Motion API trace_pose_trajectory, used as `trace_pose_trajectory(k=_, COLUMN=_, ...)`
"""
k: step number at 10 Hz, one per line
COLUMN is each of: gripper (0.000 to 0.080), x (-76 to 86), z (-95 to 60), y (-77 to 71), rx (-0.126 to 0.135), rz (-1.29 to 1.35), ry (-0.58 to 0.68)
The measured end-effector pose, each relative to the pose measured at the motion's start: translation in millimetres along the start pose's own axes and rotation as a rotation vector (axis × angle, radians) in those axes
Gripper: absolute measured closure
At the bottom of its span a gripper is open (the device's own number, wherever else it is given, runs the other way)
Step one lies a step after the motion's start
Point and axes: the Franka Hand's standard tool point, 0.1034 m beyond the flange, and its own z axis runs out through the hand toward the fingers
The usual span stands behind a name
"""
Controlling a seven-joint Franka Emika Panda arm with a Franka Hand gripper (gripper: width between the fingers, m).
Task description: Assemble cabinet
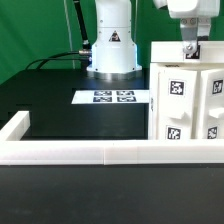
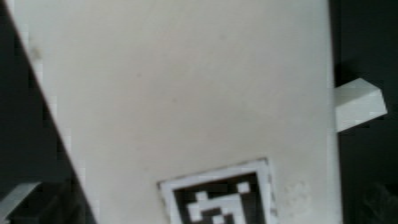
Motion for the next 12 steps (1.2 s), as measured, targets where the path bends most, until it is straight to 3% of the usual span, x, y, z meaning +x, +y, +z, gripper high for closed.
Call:
trace_pose_trajectory(k=1, gripper=0.0002, x=-0.3, z=0.1, y=0.4, rx=0.0, rz=0.001, ry=0.0)
trace_pose_trajectory(k=3, gripper=0.0245, x=-1.4, z=0.7, y=0.7, rx=0.0, rz=0.003, ry=-0.001)
trace_pose_trajectory(k=6, gripper=0.0241, x=-1.4, z=0.7, y=0.7, rx=0.001, rz=0.014, ry=0.0)
trace_pose_trajectory(k=12, gripper=0.0239, x=-5.6, z=0.0, y=4.5, rx=-0.018, rz=0.578, ry=0.025)
